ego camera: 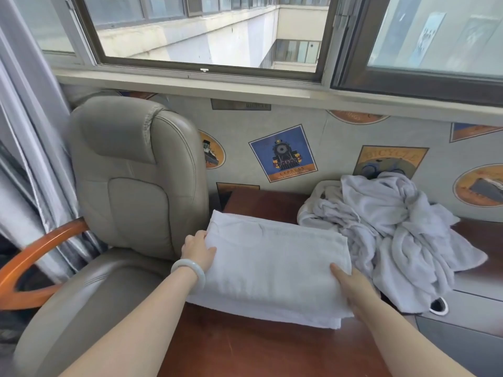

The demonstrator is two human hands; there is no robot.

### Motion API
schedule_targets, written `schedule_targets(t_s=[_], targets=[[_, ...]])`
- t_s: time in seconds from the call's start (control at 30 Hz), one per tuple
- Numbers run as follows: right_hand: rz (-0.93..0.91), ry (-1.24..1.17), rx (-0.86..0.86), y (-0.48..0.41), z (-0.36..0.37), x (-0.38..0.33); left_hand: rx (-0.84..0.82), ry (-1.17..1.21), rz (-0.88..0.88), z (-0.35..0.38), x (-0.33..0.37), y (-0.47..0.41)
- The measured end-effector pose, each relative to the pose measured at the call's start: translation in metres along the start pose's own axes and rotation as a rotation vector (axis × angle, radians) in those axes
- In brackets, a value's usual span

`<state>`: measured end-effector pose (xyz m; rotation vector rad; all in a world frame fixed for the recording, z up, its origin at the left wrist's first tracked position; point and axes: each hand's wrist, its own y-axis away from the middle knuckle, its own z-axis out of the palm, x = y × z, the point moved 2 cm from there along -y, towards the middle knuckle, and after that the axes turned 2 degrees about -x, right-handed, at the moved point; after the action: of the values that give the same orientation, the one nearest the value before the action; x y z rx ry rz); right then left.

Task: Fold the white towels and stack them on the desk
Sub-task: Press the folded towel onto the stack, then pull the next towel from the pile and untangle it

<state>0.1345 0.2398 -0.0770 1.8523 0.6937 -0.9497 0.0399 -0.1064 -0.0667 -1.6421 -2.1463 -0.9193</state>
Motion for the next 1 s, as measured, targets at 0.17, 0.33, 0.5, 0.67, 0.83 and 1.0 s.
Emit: schedule_targets(t_s=[0.17, 0.33, 0.5, 0.67, 0.83, 1.0], targets=[[0.001, 0.131, 0.041, 0.004, -0.002, -0.011, 0.051, -0.128, -0.014, -0.007, 0.007, 0.015], [-0.361, 0.667, 0.129, 0.02, 0.0, -0.04, 0.016, -0.25, 0.274, 0.017, 0.048, 0.055], [-0.373, 0.675, -0.027, 0.038, -0.014, -0.047, -0.162, -0.15, 0.421, 0.072, 0.098, 0.098], [-0.31, 0.574, -0.049, 0.039, -0.066, -0.043, -0.294, -0.12, 0.507, 0.127, 0.146, 0.124], [-0.269, 0.538, -0.034, 0.03, -0.135, -0.028, -0.324, -0.189, 0.566, 0.171, 0.21, 0.145], [-0.25, 0.473, -0.058, 0.001, -0.234, 0.0, -0.342, -0.224, 0.571, 0.231, 0.285, 0.172]])
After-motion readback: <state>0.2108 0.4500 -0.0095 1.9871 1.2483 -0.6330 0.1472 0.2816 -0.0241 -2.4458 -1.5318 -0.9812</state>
